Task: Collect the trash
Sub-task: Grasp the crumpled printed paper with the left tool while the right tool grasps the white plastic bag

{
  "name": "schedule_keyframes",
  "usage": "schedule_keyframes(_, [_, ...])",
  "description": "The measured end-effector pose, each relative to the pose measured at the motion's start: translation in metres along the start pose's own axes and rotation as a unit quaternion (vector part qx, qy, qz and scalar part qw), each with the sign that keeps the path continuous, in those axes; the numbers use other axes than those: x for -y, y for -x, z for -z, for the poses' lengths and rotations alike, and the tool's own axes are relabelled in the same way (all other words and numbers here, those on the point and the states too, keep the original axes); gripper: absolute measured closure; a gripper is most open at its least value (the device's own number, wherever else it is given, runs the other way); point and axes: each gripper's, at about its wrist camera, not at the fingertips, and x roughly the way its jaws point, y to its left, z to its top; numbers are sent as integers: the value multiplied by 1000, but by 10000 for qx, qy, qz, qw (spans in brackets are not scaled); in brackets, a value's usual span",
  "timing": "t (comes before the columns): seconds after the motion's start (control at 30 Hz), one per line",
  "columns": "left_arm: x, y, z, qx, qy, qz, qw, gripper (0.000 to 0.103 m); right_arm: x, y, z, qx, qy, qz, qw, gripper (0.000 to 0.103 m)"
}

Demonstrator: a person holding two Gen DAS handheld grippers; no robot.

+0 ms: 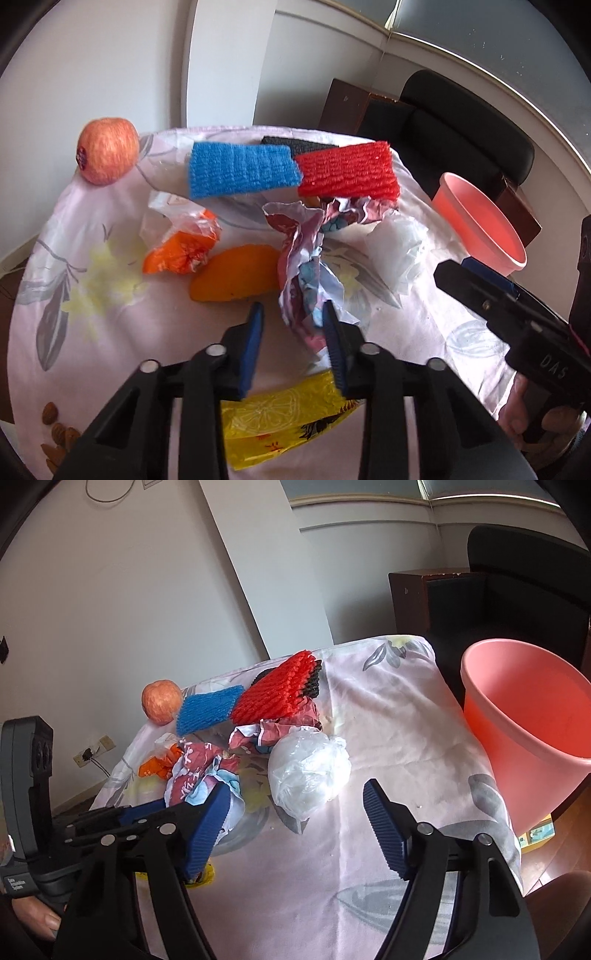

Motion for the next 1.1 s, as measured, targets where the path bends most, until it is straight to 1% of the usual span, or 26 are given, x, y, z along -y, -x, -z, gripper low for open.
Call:
schedule_keyframes(0.1, [-4,-4,0,-67,77,105,9999,96,3,-7,-5,-116,-81,-63,9999,28])
schedule_keyframes(0.17, [-6,-3,0,-44,78,166,9998,98,3,-13,-9,-194,-124,-97,9997,28])
schedule_keyframes(0.2, [-7,-1,0,-25,68,191,9998,99,4,-16,-11,-229,-154,-124,9995,31])
schedule_keyframes(0.33, [-7,5,0,89,37,284,9996,99,4,-29,-18,-461,-314,-162,9983,45])
schedule_keyframes(0.43, [-6,13,-2,175,25,320,9993,100,7,-37,-17,-594,-423,-207,9971,61])
schedule_keyframes(0.5, [-6,19,-2,236,25,357,9991,100,8,-37,-14,-643,-460,-282,9965,76])
schedule_keyframes(0.53, [-6,21,-3,268,17,368,9990,100,9,-36,-13,-650,-486,-317,9962,78])
schedule_keyframes(0.6, [-6,27,-3,333,0,402,9986,100,10,-33,-11,-637,-472,-321,9963,85])
schedule_keyframes(0.7, [-7,34,-3,398,2,438,9982,100,12,-25,-9,-606,-458,-334,9965,89])
schedule_keyframes(0.87, [-8,48,-3,581,42,498,9971,100,16,-6,-8,-447,-487,-409,9970,92])
schedule_keyframes(1.0, [-3,59,-7,765,27,584,9954,100,20,14,-9,-174,-482,-434,9977,92])
schedule_keyframes(1.1, [5,65,-13,864,-32,682,9939,100,23,29,-13,46,-455,-350,9983,92])
